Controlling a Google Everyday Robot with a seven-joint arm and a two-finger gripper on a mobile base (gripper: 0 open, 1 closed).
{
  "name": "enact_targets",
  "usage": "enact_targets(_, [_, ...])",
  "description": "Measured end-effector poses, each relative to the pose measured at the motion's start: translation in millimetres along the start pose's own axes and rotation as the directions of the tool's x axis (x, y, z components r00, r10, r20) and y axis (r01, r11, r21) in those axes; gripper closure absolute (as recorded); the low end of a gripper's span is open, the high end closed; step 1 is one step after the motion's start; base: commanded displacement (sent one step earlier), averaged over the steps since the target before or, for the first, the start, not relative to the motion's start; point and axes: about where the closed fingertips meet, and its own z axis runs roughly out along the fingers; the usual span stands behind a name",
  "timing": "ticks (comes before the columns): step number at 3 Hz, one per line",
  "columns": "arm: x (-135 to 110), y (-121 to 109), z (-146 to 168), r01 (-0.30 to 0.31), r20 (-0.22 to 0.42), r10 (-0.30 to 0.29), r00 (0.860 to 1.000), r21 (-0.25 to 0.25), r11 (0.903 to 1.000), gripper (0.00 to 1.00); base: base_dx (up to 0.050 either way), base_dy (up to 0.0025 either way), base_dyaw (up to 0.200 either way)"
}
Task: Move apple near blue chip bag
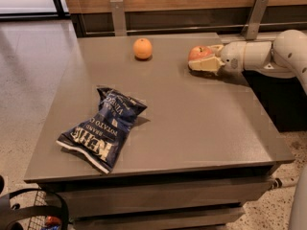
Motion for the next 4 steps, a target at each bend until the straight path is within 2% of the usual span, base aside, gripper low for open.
enact_targets(1, [0,1,2,0.000,0.000,0.000,1.000,-0.003,1.0000,1.00,0.000,0.00000,0.000])
enact_targets(2, [-16,13,-9,0.003,-0.013,-0.003,1.000,-0.027,0.9996,1.00,0.000,0.00000,0.000])
enact_targets(3, [-44,45,-37,0.025,-0.021,-0.025,0.999,-0.022,0.9994,1.00,0.000,0.00000,0.000])
enact_targets(4, [-54,80,-51,0.027,-0.027,-0.028,0.999,-0.032,0.9991,1.00,0.000,0.00000,0.000])
